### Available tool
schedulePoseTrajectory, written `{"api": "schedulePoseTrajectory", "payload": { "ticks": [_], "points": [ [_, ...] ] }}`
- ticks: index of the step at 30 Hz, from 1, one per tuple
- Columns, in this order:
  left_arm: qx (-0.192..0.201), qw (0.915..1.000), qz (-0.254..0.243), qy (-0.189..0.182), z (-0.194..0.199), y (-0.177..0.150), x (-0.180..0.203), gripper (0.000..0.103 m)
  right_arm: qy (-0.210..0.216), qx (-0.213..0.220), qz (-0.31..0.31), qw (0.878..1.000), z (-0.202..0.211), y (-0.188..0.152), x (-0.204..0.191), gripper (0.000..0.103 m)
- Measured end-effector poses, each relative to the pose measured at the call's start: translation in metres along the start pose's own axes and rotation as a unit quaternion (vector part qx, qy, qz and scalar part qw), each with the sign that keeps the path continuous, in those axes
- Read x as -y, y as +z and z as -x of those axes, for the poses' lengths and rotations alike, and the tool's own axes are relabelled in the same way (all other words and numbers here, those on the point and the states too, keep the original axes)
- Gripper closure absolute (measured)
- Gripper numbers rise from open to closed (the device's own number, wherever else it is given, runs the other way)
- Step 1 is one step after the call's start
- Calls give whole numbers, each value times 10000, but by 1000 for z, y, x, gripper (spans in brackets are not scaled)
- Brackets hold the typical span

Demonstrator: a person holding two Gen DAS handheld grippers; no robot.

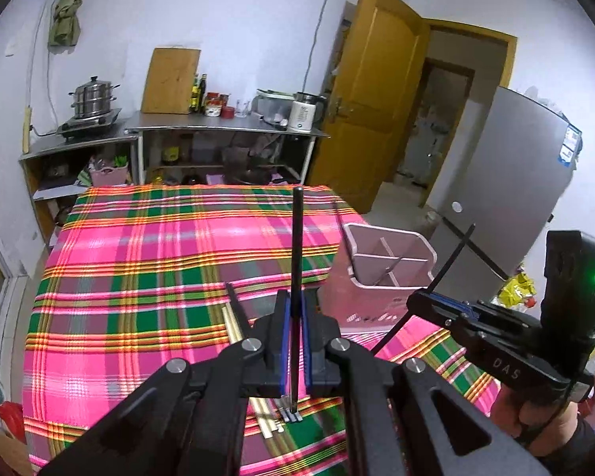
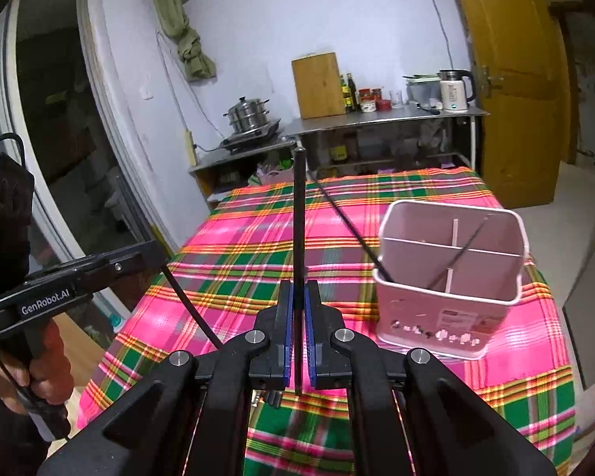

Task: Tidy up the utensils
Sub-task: 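Lift the black chopstick with the right gripper and lower it into the caddy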

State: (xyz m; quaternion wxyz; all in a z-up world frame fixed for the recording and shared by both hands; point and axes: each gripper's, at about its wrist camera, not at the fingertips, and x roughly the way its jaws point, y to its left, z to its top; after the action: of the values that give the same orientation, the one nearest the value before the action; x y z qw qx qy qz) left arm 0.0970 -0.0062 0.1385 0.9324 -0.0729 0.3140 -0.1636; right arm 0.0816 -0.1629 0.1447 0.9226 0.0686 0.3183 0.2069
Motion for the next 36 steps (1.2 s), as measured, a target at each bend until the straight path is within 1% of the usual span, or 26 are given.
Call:
{"api": "schedulePoseTrajectory", "payload": {
  "ticks": [8,12,18,23,26,28,31,36],
  "points": [
    [-198,9989,-84,-410,-26,12,31,97,-245,137,-240,9993,22,2,26,98],
    [-249,9978,-186,-580,-38,25,49,97,-378,296,-415,9980,34,11,44,98],
    [-33,9967,-240,-770,-44,61,68,97,-547,646,-592,9946,50,40,68,98],
    [168,9961,-327,-796,-51,91,79,97,-655,1001,-676,9905,60,67,83,98],
    [252,9962,-381,-737,-60,103,83,97,-688,1113,-718,9888,59,77,90,98],
    [272,9963,-407,-712,-69,108,84,97,-726,1134,-713,9883,55,80,93,98],
    [228,9963,-418,-710,-84,109,83,97,-752,1057,-725,9889,41,80,97,98],
    [32,9967,-361,-730,-111,99,77,97,-817,803,-786,9903,16,67,105,98]
  ]
}}
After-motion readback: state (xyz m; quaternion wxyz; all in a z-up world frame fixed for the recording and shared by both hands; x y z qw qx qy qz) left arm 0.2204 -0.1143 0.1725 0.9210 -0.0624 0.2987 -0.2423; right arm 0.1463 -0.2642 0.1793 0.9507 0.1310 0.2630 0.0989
